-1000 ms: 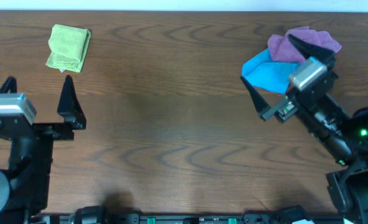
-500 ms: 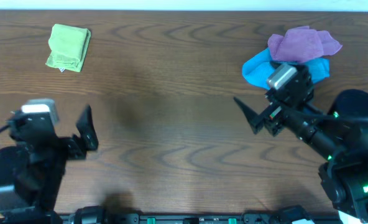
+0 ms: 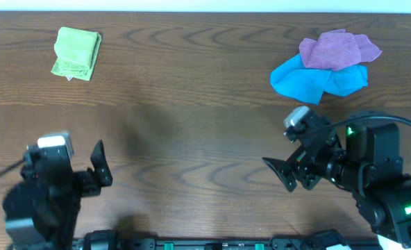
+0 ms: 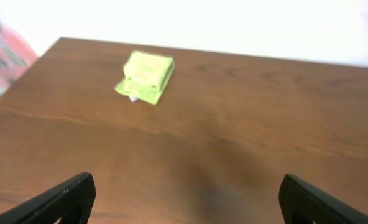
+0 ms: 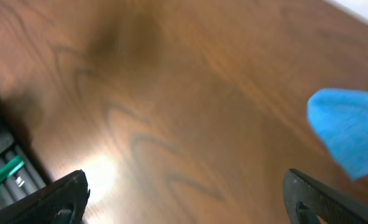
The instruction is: Fold the cloth
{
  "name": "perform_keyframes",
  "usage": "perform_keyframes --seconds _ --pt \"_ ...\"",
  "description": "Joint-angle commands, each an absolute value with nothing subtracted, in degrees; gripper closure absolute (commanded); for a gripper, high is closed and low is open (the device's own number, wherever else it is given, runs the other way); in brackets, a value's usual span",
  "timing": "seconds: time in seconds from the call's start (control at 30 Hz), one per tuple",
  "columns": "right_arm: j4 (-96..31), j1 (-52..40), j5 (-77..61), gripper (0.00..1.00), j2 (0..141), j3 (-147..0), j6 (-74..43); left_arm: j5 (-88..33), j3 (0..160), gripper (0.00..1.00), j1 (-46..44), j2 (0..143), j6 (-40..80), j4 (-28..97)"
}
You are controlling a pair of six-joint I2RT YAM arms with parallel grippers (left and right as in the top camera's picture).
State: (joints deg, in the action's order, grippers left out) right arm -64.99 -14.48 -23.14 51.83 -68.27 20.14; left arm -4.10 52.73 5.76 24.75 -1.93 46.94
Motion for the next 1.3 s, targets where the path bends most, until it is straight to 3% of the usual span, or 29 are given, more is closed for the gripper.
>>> perform_keyframes --seconds 0.0,0.57,1.27 --pt "-66.2 -15.0 -23.1 0.01 51.8 -68.3 20.4 -2.5 45.8 0.05 5.4 17.9 -0.4 43.9" --pt "-66.3 -15.0 -23.1 0.01 51.7 -68.3 20.4 -4.1 15.3 0.05 2.3 2.0 6.9 29.5" --pt "-66.3 -15.0 -23.1 0.01 51.7 -68.3 20.4 -3.4 6.3 0.04 1.8 0.3 11.6 21.3"
